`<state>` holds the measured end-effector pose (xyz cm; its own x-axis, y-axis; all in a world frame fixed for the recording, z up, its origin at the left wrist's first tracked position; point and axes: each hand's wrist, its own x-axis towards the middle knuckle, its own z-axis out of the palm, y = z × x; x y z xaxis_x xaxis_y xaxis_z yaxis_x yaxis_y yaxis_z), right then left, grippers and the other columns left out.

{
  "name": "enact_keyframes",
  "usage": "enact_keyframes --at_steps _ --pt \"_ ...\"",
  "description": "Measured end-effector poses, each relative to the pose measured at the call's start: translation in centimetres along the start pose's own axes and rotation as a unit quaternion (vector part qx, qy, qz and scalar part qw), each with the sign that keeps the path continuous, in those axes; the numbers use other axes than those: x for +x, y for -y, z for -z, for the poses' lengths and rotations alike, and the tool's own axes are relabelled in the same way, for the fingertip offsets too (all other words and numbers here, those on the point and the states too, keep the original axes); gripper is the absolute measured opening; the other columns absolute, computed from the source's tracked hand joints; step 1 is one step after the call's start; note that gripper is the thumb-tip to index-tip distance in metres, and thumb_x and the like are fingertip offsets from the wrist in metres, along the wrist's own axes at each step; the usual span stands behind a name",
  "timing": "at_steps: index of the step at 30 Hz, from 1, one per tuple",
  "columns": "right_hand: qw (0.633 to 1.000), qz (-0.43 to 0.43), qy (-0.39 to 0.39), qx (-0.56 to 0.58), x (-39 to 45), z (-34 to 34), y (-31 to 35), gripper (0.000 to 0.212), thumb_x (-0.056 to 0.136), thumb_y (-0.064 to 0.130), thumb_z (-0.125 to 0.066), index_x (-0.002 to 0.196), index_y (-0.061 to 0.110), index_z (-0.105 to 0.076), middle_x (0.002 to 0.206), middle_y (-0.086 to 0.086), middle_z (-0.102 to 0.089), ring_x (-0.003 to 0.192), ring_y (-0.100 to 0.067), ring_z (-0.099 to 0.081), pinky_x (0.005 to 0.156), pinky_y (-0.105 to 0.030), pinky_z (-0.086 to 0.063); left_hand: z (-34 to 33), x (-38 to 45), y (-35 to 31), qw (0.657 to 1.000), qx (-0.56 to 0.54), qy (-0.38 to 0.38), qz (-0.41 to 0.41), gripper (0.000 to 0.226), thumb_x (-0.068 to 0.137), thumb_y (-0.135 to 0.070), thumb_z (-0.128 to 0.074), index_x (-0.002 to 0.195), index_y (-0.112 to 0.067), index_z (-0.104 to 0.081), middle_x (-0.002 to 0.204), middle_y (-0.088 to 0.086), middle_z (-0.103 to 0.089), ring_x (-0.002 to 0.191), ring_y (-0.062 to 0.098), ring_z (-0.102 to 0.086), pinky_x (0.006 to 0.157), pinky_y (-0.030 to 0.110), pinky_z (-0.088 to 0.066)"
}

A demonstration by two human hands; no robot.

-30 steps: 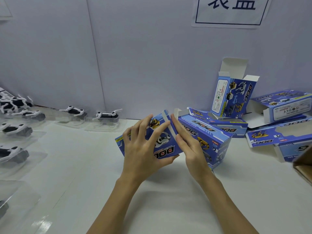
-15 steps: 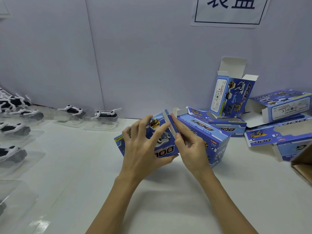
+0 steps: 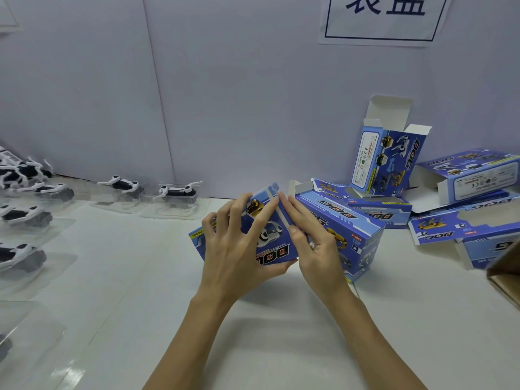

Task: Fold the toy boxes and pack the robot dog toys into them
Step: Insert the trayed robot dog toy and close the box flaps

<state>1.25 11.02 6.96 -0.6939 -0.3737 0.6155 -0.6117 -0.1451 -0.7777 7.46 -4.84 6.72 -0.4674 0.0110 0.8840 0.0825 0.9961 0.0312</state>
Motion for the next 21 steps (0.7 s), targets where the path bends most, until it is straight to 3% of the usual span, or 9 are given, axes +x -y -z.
enact_keyframes --at_steps 3,7,13,16,21 --pt "1.0 0.008 -0.001 -0.012 -0.1 -0.4 0.1 0.045 0.102 0.035 -0.051 0.141 0.056 -0.053 0.159 0.021 -0.042 0.147 0.001 -0.037 0.08 -0.02 -0.06 0.0 0.0 0.2 1.0 0.009 0.001 -0.004 0.085 0.084 -0.084 -0.053 0.155 -0.038 -0.04 0.15 0.014 -0.046 0.13 0.033 -0.046 0.098 0.056 -0.042" --pt "1.0 0.009 0.019 -0.014 -0.1 -0.6 0.2 0.049 0.103 0.035 -0.05 0.138 0.069 -0.046 0.16 0.018 -0.041 0.148 -0.005 -0.038 0.081 -0.023 -0.061 0.0 0.0 0.2 1.0 0.001 0.001 0.005 0.086 0.082 -0.081 -0.057 0.154 -0.036 -0.045 0.15 0.011 -0.046 0.129 0.033 -0.049 0.099 0.053 -0.042" --pt "0.994 0.036 0.01 -0.104 -0.4 -0.8 -0.7 0.053 0.104 0.042 -0.059 0.154 0.05 -0.041 0.163 0.014 -0.036 0.152 -0.009 -0.032 0.096 -0.028 -0.059 0.4 0.4 1.4 0.995 -0.032 -0.023 0.092 0.094 0.073 -0.074 -0.072 0.154 -0.035 -0.042 0.147 0.008 -0.044 0.127 0.032 -0.049 0.095 0.048 -0.042" --pt "0.997 0.021 0.017 -0.074 -0.4 -1.4 -0.8 0.056 0.102 0.035 -0.064 0.153 0.047 -0.045 0.158 0.012 -0.042 0.151 -0.02 -0.034 0.092 -0.037 -0.063 0.6 0.3 2.2 0.992 -0.048 -0.024 0.113 0.098 0.07 -0.075 -0.074 0.154 -0.037 -0.038 0.147 0.007 -0.042 0.128 0.031 -0.049 0.094 0.049 -0.044" --pt "0.997 0.02 0.009 -0.072 -0.6 -1.6 -0.8 0.058 0.1 0.039 -0.065 0.153 0.049 -0.043 0.157 0.011 -0.042 0.149 -0.022 -0.038 0.092 -0.035 -0.062 0.5 0.2 2.0 0.992 -0.052 -0.024 0.112 0.098 0.071 -0.076 -0.075 0.153 -0.035 -0.04 0.146 0.008 -0.043 0.128 0.031 -0.049 0.094 0.049 -0.044"
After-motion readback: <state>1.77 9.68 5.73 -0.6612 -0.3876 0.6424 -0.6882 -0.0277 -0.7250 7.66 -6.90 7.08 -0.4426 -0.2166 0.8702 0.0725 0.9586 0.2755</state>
